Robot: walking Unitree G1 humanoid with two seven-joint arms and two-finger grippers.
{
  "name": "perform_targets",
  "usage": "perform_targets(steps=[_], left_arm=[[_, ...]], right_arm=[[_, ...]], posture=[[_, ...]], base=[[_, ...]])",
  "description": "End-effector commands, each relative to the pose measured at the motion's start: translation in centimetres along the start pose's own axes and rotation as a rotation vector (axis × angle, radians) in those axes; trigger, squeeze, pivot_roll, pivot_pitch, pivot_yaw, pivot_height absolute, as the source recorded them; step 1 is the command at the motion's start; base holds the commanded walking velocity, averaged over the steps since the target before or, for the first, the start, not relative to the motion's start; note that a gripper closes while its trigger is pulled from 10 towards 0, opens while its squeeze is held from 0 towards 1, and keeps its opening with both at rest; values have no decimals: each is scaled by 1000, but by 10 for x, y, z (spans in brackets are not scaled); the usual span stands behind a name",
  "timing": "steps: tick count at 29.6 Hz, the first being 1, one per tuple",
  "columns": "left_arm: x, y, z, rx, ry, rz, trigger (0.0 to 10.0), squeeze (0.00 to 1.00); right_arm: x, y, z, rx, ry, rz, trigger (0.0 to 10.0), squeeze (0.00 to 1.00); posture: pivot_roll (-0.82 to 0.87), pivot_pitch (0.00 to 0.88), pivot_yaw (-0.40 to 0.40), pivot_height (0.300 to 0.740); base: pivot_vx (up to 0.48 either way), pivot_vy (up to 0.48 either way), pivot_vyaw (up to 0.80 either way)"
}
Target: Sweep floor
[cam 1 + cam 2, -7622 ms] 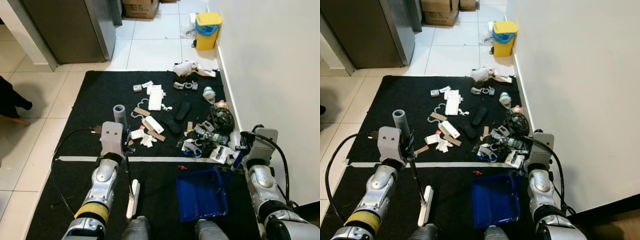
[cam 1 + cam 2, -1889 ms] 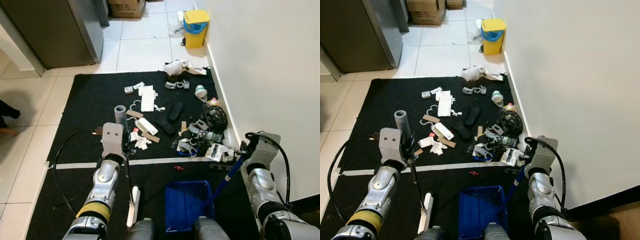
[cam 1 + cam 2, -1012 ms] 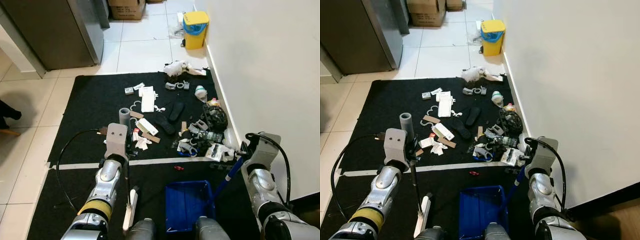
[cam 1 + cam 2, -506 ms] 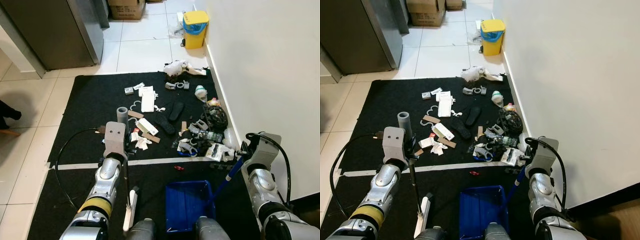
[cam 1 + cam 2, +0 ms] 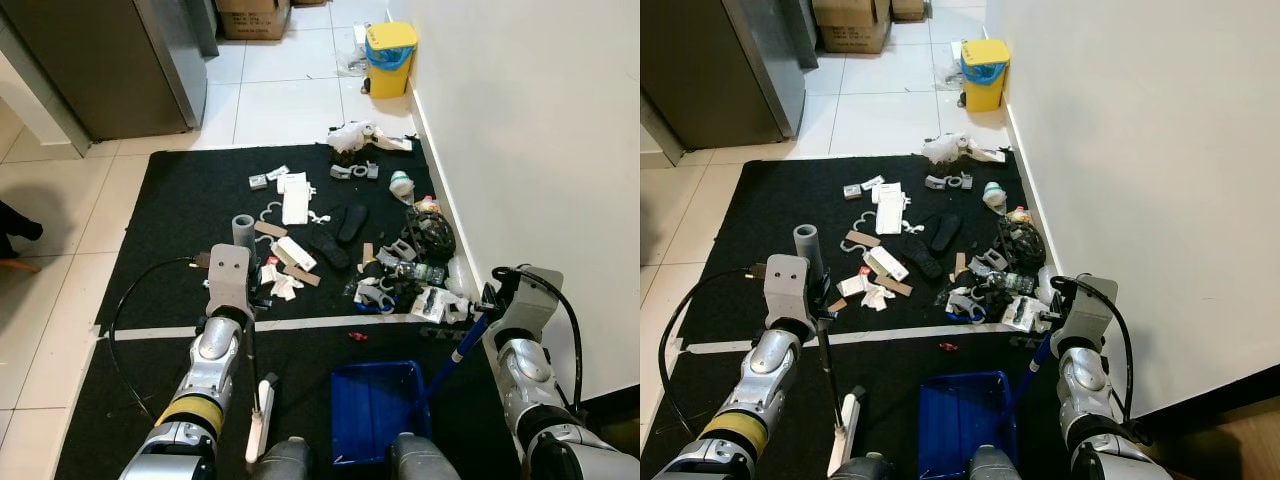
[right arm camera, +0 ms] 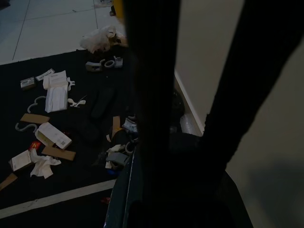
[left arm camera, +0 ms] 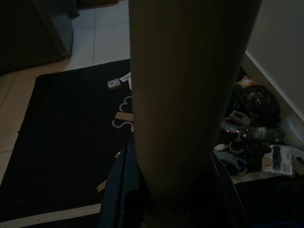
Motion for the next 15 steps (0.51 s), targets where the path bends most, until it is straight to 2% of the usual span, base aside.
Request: perform_targets(steps=[1, 15], left_arm=[[1, -25, 11, -115, -4, 8, 10000, 0], [-3, -23, 11, -102, 0, 7, 10000, 0]], right_arm=[[3, -20, 9, -86, -14, -9, 10000, 0], [0, -18, 8, -85, -5, -10, 10000, 0]], posture=[[4, 112, 6, 740], [10, 104, 5, 740]], base=[[412, 0, 0], [410, 0, 0]])
Point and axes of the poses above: a point about 5 cm out from each wrist's last joint towards the gripper, its own z axis pointing back from the gripper into the wrist, its own y axis along the axis of the wrist's last joint, x = y × z, the point moved 1 cm from there along -z, pointing out of the wrist towards the gripper, and after that the axes turned 6 degrees about -z, right-handed, at the moved point
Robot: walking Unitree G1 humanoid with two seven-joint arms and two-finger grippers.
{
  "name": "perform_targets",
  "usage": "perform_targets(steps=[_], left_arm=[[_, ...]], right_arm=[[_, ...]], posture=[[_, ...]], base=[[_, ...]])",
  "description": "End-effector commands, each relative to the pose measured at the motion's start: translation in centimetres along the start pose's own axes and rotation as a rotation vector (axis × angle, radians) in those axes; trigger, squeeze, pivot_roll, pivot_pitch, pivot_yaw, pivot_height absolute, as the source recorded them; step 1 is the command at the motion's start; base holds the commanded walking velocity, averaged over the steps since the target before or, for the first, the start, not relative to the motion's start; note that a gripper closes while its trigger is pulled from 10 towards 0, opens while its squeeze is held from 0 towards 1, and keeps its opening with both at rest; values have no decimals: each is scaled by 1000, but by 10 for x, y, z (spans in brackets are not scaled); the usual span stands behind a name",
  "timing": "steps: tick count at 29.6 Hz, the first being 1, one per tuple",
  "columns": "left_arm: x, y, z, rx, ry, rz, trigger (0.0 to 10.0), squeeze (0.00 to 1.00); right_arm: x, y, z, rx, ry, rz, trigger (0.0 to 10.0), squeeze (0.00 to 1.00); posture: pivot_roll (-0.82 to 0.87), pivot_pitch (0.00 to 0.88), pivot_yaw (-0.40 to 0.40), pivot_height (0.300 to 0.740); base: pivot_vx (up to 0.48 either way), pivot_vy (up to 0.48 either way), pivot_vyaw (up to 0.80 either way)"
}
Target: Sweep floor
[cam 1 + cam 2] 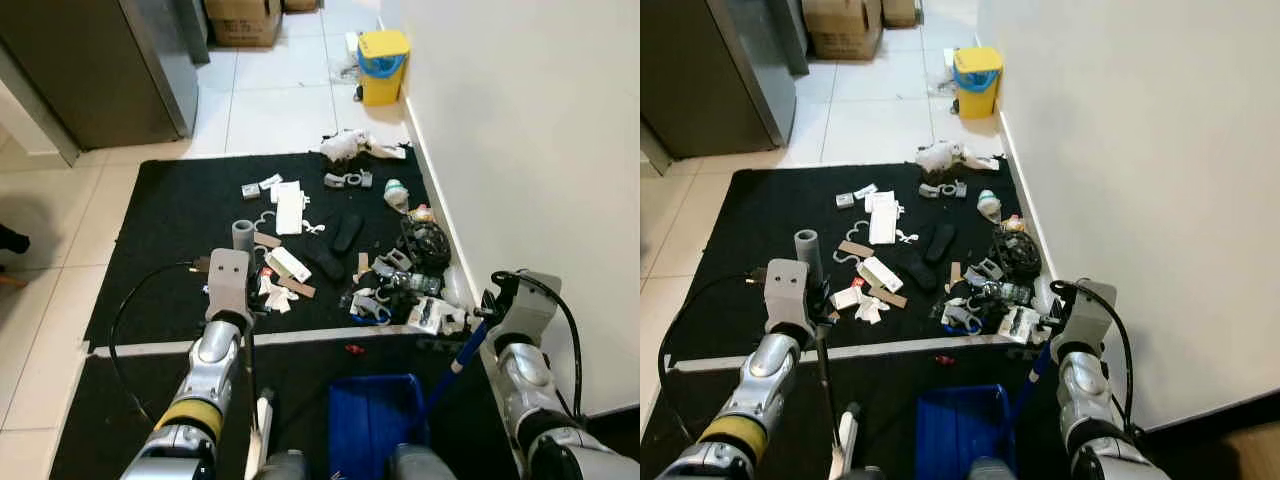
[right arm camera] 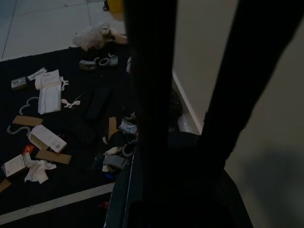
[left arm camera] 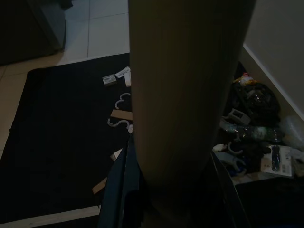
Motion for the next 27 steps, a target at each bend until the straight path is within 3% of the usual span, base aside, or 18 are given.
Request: perform_targets(steps=[1, 27], left_arm=[[-2, -18, 8, -77, -3, -3, 10000, 0], [-3, -15, 7, -66, -12, -16, 10000, 0]], right_arm=[[0, -13, 5, -55, -3, -9, 10000, 0], [2, -13, 6, -55, -9, -11, 10000, 0]], posture=[[10, 104, 5, 740], [14, 103, 8, 740]], base=[[409, 0, 0], [406, 0, 0]])
Point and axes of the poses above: a point about 5 cm out from each wrist's last joint towards the gripper, its own z axis pointing back from the gripper into the wrist, its own y axis along the axis of the wrist's last joint, x = y × z, the point moved 1 cm from there along -z, pointing out of the wrist towards the gripper, and after that the axes turned 6 degrees about -z, right-handed, at the moved point
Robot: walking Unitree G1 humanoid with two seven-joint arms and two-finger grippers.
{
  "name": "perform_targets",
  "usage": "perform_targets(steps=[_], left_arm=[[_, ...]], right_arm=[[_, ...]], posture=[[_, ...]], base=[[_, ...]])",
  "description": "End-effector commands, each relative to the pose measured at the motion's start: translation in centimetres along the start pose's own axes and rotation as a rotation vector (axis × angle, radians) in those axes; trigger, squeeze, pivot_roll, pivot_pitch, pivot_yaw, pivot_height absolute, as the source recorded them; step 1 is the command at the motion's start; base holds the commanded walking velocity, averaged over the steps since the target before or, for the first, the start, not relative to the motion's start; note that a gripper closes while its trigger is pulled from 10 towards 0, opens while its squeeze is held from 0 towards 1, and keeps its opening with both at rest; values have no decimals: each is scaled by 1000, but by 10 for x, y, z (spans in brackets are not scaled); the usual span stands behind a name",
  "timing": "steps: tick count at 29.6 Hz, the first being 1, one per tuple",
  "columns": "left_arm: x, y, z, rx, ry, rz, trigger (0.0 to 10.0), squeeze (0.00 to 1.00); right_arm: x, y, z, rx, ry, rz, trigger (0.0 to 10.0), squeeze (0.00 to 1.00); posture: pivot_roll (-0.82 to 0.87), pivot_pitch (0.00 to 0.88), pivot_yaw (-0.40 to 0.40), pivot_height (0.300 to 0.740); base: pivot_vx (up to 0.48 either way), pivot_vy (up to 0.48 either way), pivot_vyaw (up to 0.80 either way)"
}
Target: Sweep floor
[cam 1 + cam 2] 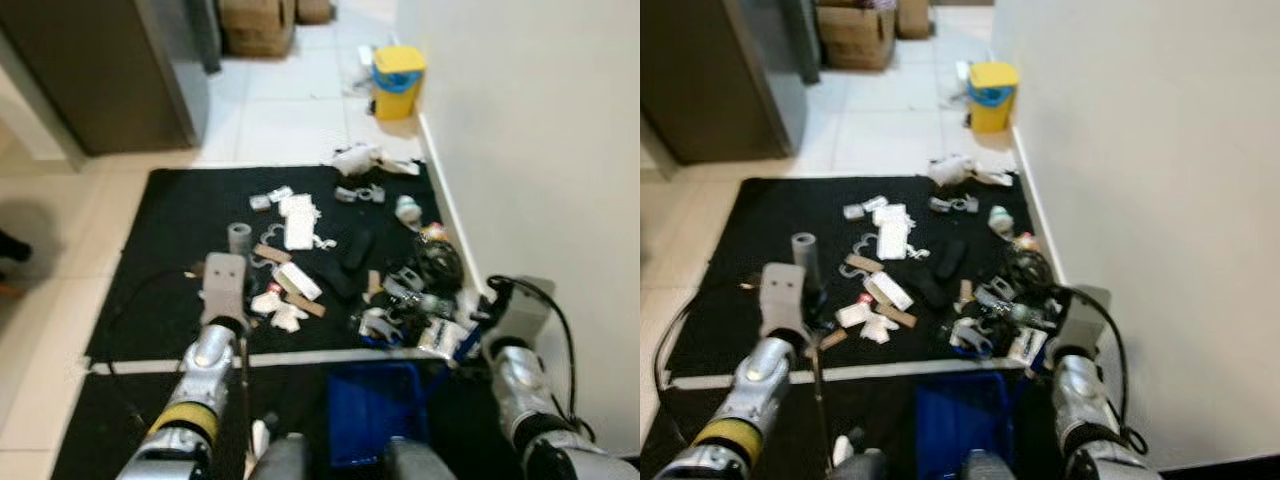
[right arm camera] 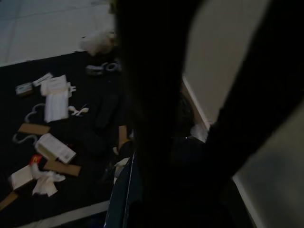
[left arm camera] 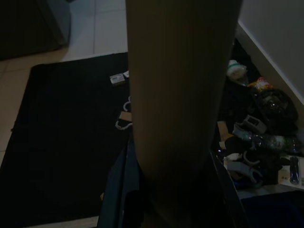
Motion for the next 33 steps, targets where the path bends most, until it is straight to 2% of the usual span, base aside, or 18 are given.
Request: perform_targets(steps=[1, 11, 17, 18, 20, 23, 25, 27, 30, 33], left_arm=[[-1, -9, 4, -41, -5, -16, 10000, 0], [-1, -4, 3, -21, -12, -29, 10000, 0], [3, 9, 0, 38, -49, -65, 10000, 0], [7, 31, -5, 116, -95, -62, 10000, 0], [10, 50, -7, 183, -134, -48, 10000, 0], [10, 62, -9, 219, -154, -56, 10000, 0], [12, 90, -13, 298, -199, -70, 10000, 0], [12, 90, -13, 298, -199, -70, 10000, 0], [22, 128, -12, 410, -289, -78, 10000, 0], [25, 148, -11, 458, -317, -60, 10000, 0]], right_arm=[[2, -10, 4, -50, -4, -2, 10000, 0], [2, -10, 4, -52, -3, -3, 10000, 0], [4, 0, 0, -10, -6, -31, 10000, 0], [5, 16, -7, 53, 12, -85, 10000, 0], [5, 30, -12, 103, 32, -121, 10000, 0], [5, 38, -15, 131, 43, -136, 10000, 0], [6, 55, -21, 179, 65, -155, 10000, 0], [6, 55, -21, 179, 65, -155, 10000, 0], [8, 75, -26, 239, 83, -174, 10000, 0], [8, 89, -29, 286, 96, -205, 10000, 0]], posture=[[14, 103, 8, 740], [19, 108, 5, 740], [20, 111, 3, 740], [20, 112, 4, 740], [22, 113, 3, 740], [21, 112, 3, 740], [23, 113, 1, 740], [23, 113, 1, 740], [24, 111, 1, 740], [22, 109, 2, 740]], base=[[398, 0, 0], [396, 0, 0], [386, 0, 0], [0, 0, 0], [0, 0, 0], [0, 0, 0], [0, 0, 0], [0, 0, 0], [0, 0, 0], [0, 0, 0]])
Point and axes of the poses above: a point about 5 cm out from each wrist's last joint towards the gripper, its own z axis pointing back from the gripper into the wrist, its own y axis along the axis of the wrist's last joint, x = y × z, the point moved 1 cm from there along -z, pointing out of the wrist towards the gripper, and after that the axes turned 6 degrees about -z, right-handed, at the moved point
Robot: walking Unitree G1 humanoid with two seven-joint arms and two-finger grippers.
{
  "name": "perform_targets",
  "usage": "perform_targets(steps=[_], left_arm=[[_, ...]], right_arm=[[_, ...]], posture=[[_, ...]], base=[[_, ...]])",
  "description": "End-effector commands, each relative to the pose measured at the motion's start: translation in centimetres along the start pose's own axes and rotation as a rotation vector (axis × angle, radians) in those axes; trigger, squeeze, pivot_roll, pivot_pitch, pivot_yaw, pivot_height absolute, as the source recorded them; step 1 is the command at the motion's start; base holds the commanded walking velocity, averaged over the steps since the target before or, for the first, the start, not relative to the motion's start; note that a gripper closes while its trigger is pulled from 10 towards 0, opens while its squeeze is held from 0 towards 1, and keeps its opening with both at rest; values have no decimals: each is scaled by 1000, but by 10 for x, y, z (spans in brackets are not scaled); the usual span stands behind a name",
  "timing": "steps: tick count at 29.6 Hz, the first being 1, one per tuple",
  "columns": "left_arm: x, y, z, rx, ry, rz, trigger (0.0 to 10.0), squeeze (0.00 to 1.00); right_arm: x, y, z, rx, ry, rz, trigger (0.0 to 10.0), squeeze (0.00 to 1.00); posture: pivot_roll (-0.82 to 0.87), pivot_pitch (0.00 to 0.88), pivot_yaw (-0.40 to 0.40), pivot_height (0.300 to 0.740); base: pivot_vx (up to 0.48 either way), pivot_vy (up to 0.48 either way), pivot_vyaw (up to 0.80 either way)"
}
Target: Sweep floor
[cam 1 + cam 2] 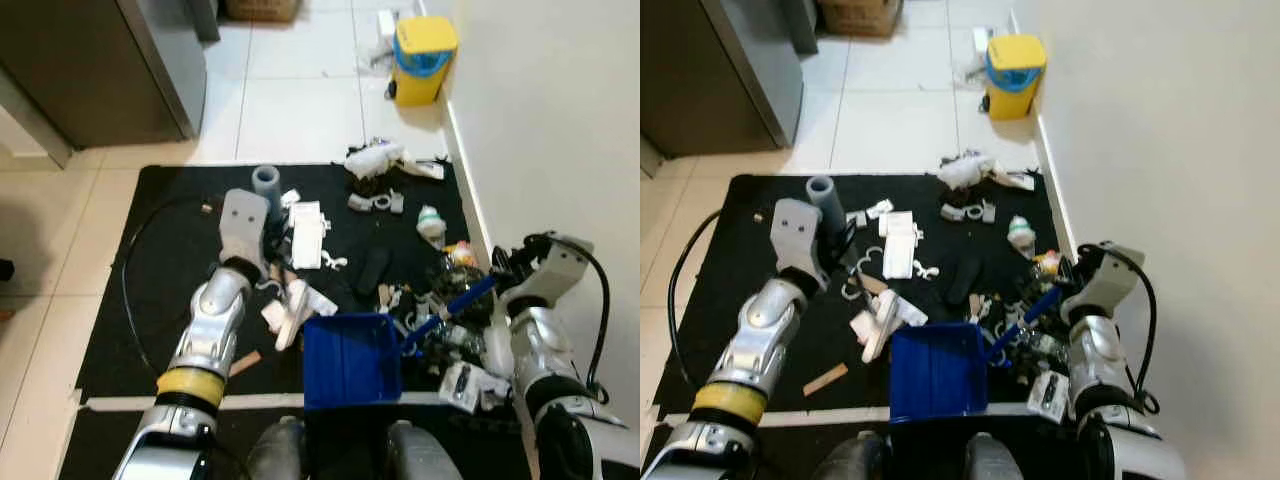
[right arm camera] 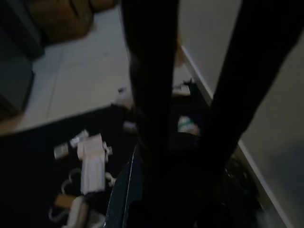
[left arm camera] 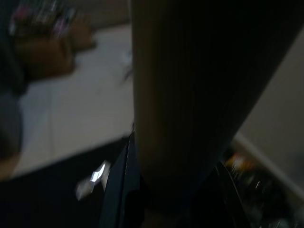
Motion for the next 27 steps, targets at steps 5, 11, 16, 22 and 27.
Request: perform_targets(steps=[5, 11, 16, 22, 27], left_arm=[[3, 20, -5, 39, -57, 19, 10000, 0], [6, 29, -6, 15, -136, -45, 10000, 0], [-14, 16, -2, -121, -108, -278, 10000, 0], [-46, 19, 2, -168, 10, -400, 10000, 0], [-68, 29, 4, -148, 110, -456, 10000, 0]], right_arm=[[-1, 26, -10, 100, 21, -61, 10000, 0], [-10, 37, -18, 125, 56, -60, 10000, 0], [-15, 37, -21, 119, 55, -18, 10000, 0], [-17, 30, -19, 96, 42, 15, 10000, 0], [-17, 25, -18, 73, 2, 68, 10000, 0]], posture=[[24, 107, 1, 740], [24, 107, 0, 740], [26, 104, -4, 740], [32, 101, -10, 740], [36, 99, -13, 740]], base=[[0, 0, 0], [0, 0, 0], [0, 0, 0], [0, 0, 0], [0, 0, 0]])
Point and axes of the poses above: a point about 5 cm out from each wrist's last joint towards the gripper, its own z axis pointing back from the gripper into the wrist, its own y axis along the axis of the wrist's last joint, x = y × z, the point moved 1 cm from there along -z, pointing out of the wrist towards the gripper, and after that the axes turned 6 degrees about -z, right-handed, at the moved point
